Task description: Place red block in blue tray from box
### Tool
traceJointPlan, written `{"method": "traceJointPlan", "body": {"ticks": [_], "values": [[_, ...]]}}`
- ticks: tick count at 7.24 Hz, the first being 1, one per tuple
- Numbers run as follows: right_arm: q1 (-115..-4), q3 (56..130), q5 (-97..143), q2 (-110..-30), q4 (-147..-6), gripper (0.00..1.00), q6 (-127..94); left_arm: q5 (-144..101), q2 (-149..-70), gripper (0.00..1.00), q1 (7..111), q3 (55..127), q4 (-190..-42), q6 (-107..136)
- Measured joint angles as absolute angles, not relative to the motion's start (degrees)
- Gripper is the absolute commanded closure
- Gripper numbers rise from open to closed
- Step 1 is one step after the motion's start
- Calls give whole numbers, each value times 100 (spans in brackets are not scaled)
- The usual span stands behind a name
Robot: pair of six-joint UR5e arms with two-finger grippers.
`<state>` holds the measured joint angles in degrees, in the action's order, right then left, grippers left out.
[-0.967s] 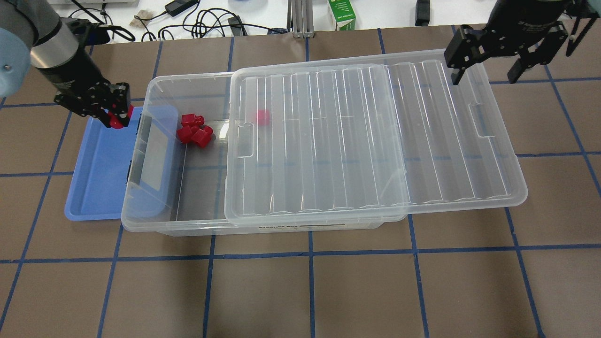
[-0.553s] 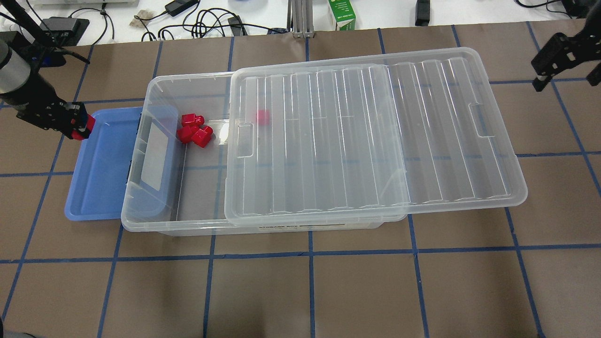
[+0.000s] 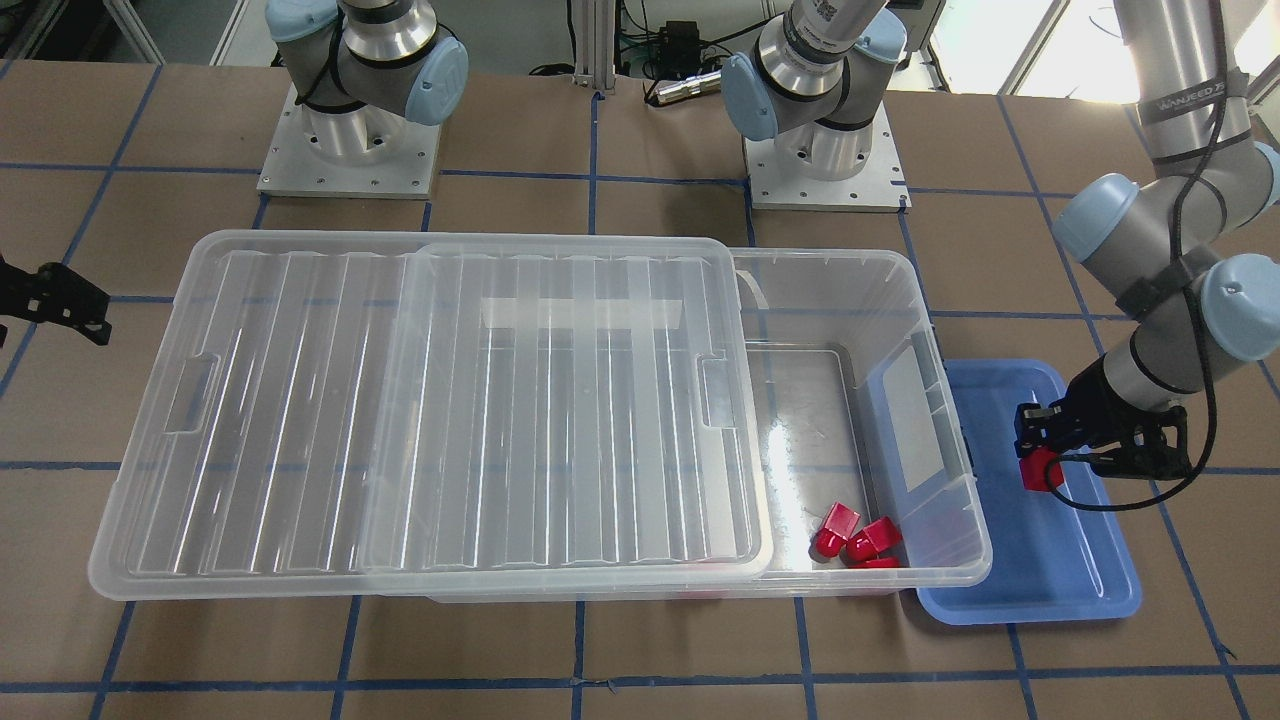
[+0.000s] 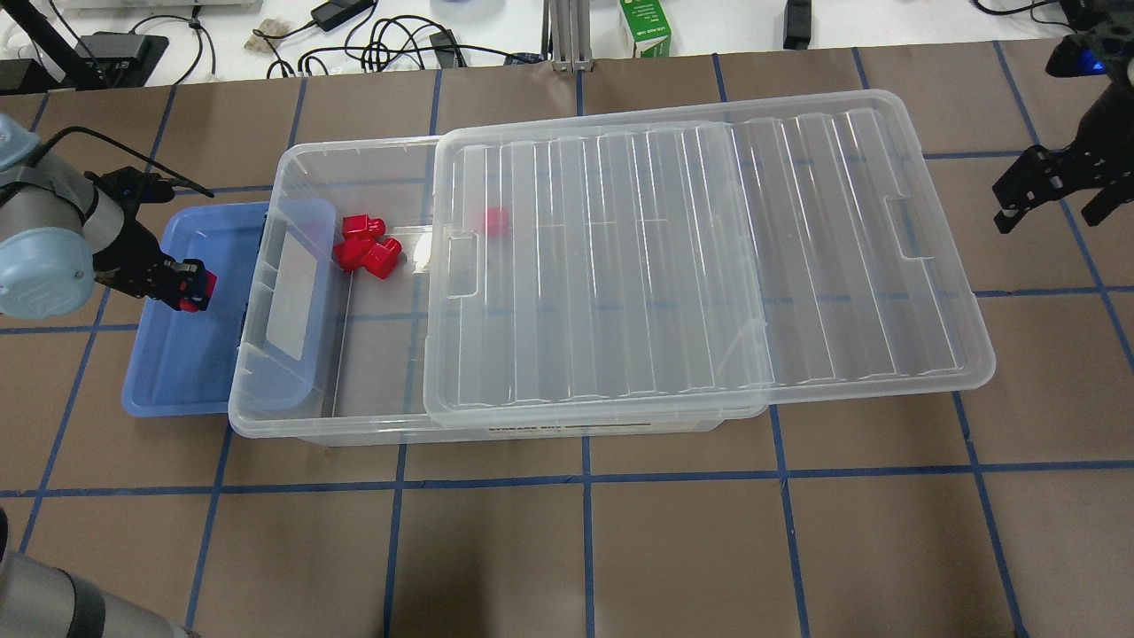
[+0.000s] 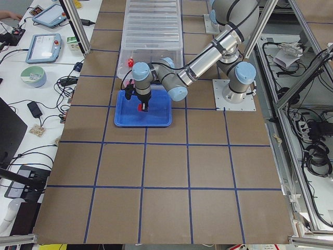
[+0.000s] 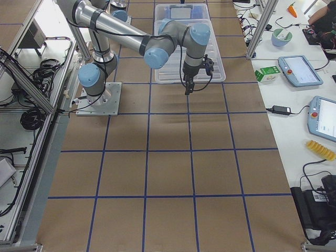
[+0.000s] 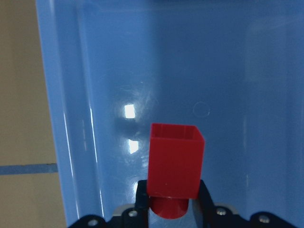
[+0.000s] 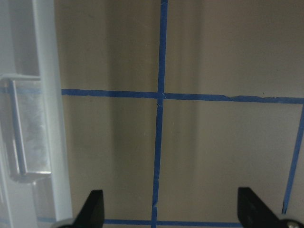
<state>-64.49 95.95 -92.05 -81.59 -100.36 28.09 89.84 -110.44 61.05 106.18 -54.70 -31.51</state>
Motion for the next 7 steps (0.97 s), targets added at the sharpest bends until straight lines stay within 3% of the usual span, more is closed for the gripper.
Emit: {"method": "traceJointPlan", "body": {"ticks": [1,2,7], "values": [[-6461,9692,-9185,-8060,-10214,0,2777,9000,-11066,40,6131,10696,-5432,-3135],[-6512,9725,-9172,-8027,-10278,0,2709,9025,-11073,3,6157,10751,-5401,-3130],[-7418,9768,-8964,-7961,-10325,0,1650,9059,-10482,0,6421,10429,-6168,-3121]]}}
